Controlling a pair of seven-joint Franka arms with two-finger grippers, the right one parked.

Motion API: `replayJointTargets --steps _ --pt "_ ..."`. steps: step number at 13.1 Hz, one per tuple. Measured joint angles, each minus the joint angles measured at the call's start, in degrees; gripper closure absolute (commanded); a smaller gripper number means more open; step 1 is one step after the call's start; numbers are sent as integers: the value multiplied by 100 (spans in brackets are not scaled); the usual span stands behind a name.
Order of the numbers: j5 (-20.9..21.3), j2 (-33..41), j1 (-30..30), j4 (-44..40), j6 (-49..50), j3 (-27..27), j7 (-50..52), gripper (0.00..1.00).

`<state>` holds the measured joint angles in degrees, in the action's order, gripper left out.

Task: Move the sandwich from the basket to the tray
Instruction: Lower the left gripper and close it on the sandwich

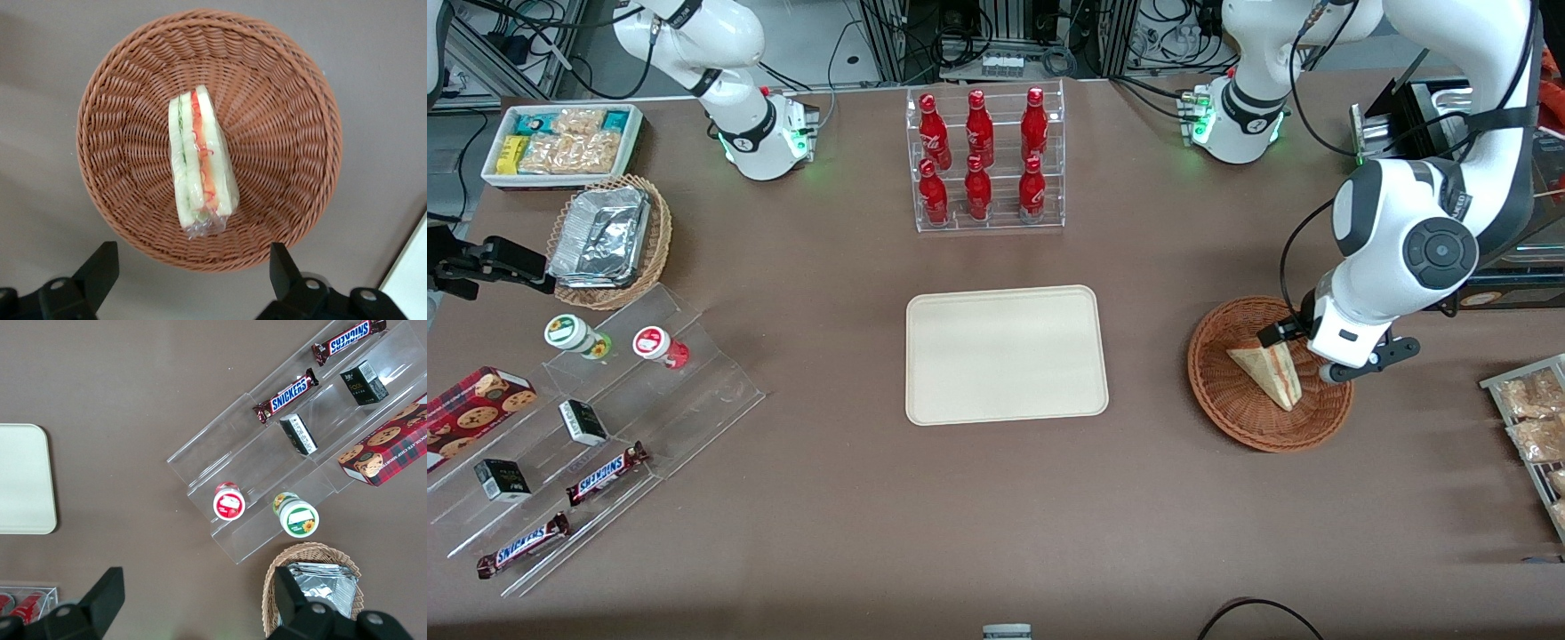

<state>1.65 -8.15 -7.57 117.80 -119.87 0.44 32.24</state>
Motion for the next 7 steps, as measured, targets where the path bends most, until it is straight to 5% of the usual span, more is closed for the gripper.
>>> replayJointTargets --steps 7 --pt "-202 1 158 641 -988 21 1000 0"
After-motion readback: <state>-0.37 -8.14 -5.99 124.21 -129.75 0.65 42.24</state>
